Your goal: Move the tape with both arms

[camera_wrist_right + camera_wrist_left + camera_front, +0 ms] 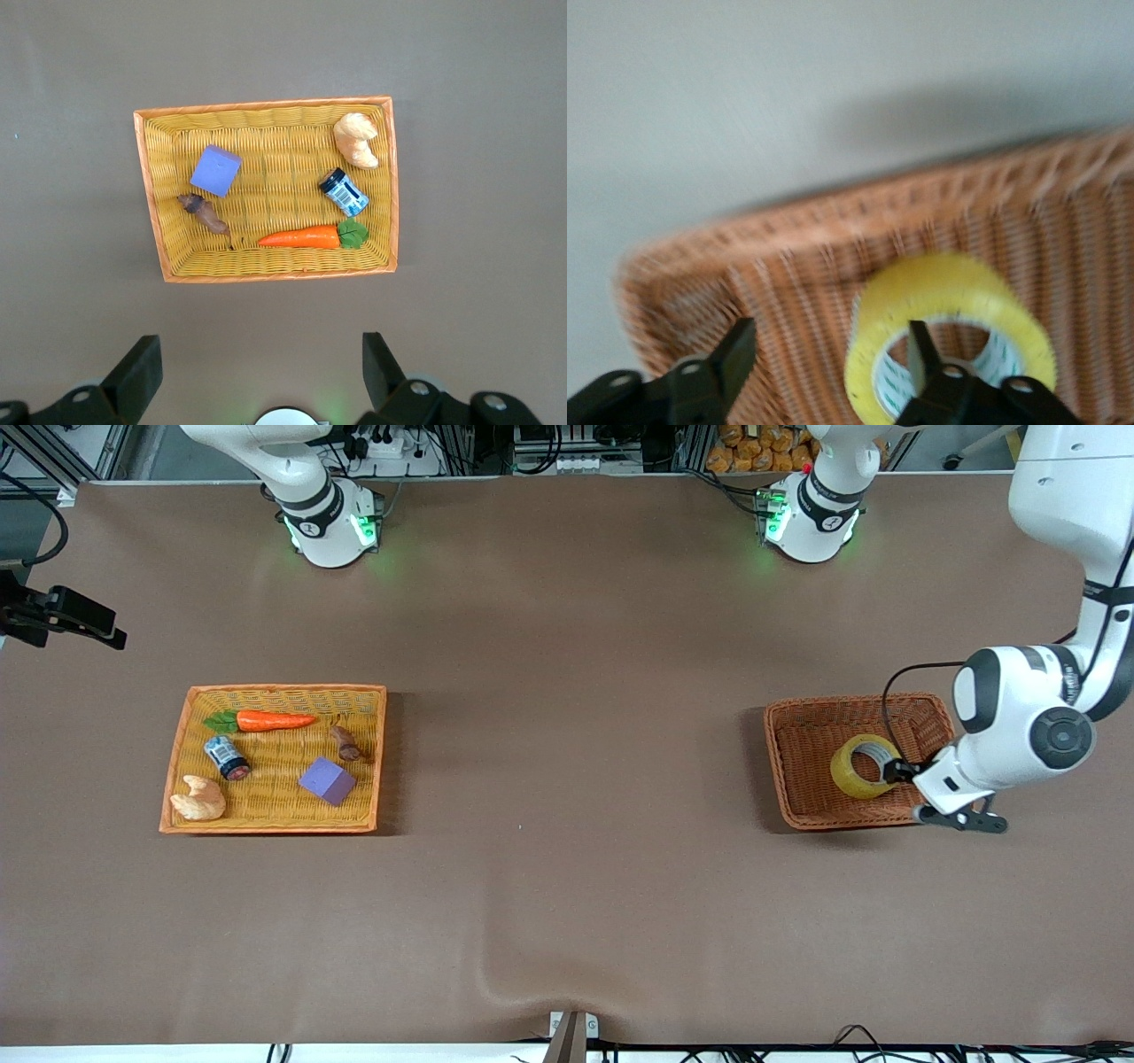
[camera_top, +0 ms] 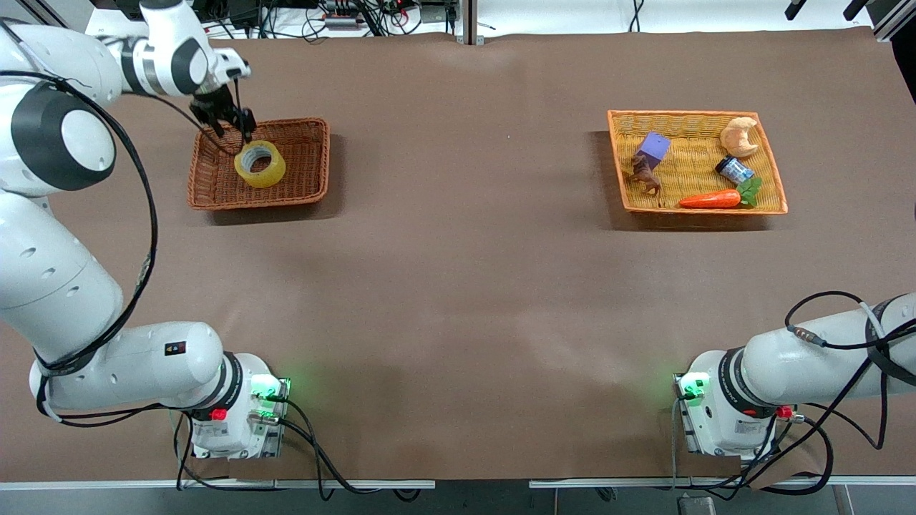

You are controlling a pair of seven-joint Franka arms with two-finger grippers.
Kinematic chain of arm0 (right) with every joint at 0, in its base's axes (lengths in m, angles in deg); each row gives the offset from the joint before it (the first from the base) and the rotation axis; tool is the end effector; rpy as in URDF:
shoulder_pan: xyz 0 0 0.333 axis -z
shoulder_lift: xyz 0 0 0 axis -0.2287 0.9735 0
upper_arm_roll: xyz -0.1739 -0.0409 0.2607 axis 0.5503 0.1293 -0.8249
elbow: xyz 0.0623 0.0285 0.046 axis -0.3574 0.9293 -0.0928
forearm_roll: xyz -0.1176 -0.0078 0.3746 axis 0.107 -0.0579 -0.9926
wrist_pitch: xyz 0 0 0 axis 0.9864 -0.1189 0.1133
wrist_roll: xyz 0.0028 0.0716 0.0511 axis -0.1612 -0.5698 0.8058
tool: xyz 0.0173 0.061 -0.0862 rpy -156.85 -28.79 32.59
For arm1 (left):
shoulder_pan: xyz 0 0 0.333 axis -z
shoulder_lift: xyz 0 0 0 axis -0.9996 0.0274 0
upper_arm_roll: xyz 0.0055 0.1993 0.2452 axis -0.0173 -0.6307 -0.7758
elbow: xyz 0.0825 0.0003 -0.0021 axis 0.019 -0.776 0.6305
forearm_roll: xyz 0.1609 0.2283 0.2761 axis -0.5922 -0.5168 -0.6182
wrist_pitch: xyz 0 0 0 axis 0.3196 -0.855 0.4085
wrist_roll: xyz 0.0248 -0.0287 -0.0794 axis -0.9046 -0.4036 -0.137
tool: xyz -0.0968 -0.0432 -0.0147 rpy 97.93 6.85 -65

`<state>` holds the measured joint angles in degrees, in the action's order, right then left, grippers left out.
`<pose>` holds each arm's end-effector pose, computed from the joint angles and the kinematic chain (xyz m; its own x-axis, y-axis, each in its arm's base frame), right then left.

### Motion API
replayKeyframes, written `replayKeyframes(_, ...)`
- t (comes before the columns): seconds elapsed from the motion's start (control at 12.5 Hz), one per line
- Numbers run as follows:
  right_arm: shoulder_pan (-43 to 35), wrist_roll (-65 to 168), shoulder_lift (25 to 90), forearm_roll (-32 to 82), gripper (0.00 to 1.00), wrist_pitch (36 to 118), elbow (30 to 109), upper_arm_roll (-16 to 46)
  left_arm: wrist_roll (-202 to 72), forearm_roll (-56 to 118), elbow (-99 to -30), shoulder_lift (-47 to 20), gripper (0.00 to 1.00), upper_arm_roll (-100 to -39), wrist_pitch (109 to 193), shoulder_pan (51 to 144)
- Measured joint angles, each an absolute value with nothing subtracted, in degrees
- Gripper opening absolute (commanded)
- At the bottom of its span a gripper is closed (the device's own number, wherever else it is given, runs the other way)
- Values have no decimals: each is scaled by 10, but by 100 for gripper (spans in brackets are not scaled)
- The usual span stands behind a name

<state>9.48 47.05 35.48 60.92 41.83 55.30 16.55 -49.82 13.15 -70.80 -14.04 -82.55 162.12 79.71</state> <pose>0.5416 -0.0295 0.6421 0.9939 -0.0487 -0.0988 -0.0502 -0.9987 -0.0125 0.6326 0.0476 0.2828 0.9813 -0.1807 -0.0658 -0.1852 -0.9803 -0.0690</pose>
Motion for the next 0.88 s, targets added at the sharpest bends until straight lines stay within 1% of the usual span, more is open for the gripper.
replayKeyframes(0.08,95,471,355,609,100,418,553,165,-498,131,-672,-146,100,-824,1596,797)
replayKeyframes(0.32,95,472,355,609,100,416,553,166,-498,131,-549,-161,100,-814,1481,802)
replayKeyframes(0.4,95,473,355,609,100,416,553,166,-498,131,-521,-164,100,-813,1458,805)
replayKeyframes(0.56,95,473,354,609,100,416,552,166,-499,132,-486,-169,100,-807,1437,807)
replayKeyframes(0.72,95,473,354,609,100,416,552,166,-502,142,-468,-173,100,-799,1425,809)
replayKeyframes(0.88,95,473,354,609,100,416,552,166,-524,157,-444,-180,100,-796,1390,814)
